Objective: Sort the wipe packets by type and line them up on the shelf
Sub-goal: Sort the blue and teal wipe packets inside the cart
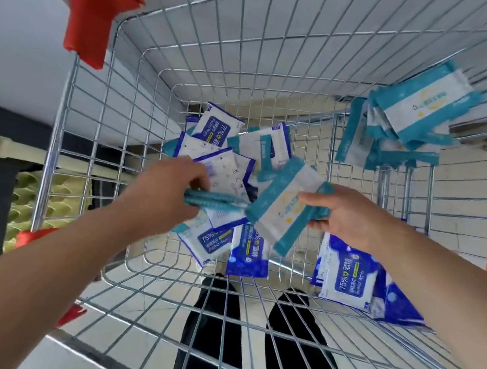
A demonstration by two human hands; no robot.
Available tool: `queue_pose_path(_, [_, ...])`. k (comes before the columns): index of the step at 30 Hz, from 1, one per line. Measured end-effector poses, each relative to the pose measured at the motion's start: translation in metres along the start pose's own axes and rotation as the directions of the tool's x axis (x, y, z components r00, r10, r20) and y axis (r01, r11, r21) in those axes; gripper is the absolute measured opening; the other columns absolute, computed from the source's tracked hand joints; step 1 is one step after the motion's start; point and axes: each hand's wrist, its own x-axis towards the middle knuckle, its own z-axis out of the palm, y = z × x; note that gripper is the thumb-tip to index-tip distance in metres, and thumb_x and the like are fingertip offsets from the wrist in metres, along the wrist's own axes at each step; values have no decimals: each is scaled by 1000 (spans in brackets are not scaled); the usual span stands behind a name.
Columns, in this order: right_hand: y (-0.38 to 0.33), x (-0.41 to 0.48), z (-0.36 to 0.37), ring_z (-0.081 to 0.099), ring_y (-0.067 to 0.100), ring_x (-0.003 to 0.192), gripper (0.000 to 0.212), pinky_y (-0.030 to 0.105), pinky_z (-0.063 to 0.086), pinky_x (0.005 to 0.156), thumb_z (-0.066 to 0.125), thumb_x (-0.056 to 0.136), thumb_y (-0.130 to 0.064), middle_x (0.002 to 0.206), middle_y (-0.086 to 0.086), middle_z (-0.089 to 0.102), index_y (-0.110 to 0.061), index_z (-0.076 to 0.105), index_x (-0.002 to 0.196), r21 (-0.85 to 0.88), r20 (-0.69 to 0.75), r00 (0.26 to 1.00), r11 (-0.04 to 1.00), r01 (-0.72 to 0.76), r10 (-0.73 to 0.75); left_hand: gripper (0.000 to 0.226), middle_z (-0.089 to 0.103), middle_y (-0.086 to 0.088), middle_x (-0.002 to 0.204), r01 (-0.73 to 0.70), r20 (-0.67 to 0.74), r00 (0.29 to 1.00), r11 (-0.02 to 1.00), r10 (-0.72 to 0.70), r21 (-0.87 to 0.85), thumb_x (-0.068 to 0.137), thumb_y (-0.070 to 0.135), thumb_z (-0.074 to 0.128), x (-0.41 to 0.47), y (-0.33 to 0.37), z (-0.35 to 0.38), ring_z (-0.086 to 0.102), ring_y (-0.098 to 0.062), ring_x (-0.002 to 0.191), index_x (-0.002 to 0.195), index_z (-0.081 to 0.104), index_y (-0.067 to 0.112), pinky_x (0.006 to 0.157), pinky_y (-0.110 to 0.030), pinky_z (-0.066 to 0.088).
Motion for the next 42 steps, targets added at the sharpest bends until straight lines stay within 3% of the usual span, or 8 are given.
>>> queue_pose_path(2, [-8,-3,-9,66,19,86,11,36,55,78,62,87,-6,87,5,71,-11,61,96,99,-37,999,995,24,-21,29,56,3,95,-57,-174,983,997,66,51,68,7,78,4,1,0,48,-17,89,92,66,18,77,-29,39])
queue_pose_path(7, [-3,3,-12,66,21,89,14,38,54,81,63,87,-5,95,9,69,-10,60,100,131,-73,997,991,6,4,41,41,-3,120,9,65,998,987,-20,163,62,20,86,0,-13,23,38,-24,113,95,63,24,102,-46,39])
queue_pose_path(11, [16,16,13,66,24,96,19,41,55,83,64,87,-4,101,12,69,-10,60,104,157,10,996,983,-91,91,27,36,-4,127,221,-7,975,975,-221,-20,71,30,82,-5,-23,29,34,-24,122,88,61,25,109,-43,33])
queue_pose_path(19, [43,33,77,66,26,102,23,44,53,92,69,85,-9,110,9,69,-19,59,103,123,-17,1000,992,-1,3,36,61,1,89,480,-27,853,804,-521,-352,89,32,66,2,-27,25,62,-17,77,113,46,14,65,-36,57])
queue_pose_path(23, [47,33,86,63,21,106,17,39,50,95,68,86,-17,109,5,69,-23,59,99,115,3,1000,993,6,-6,23,65,5,91,434,-11,882,822,-471,-369,89,35,64,-1,-22,28,64,-12,78,105,57,20,62,-28,54])
queue_pose_path(27, [45,27,87,60,19,110,9,41,43,103,63,90,-21,103,0,69,-24,60,97,143,34,999,990,-13,8,21,67,-3,105,497,190,843,596,-503,-631,93,25,60,-5,-17,31,67,-25,93,113,55,19,85,-49,56])
queue_pose_path(34, [0,2,52,65,27,104,25,52,48,96,66,84,-23,105,7,70,-17,60,107,320,105,992,947,31,-68,16,71,-4,107,387,277,866,207,-415,-898,98,22,51,7,26,5,69,-26,97,113,57,21,89,-48,54])
queue_pose_path(42, [-55,-47,-44,67,15,91,19,40,55,80,60,92,-25,104,0,70,-20,61,110,352,-253,932,873,339,-260,63,68,-6,108,171,110,979,403,-172,-899,68,7,84,57,149,-5,70,-14,90,117,46,13,72,-27,58])
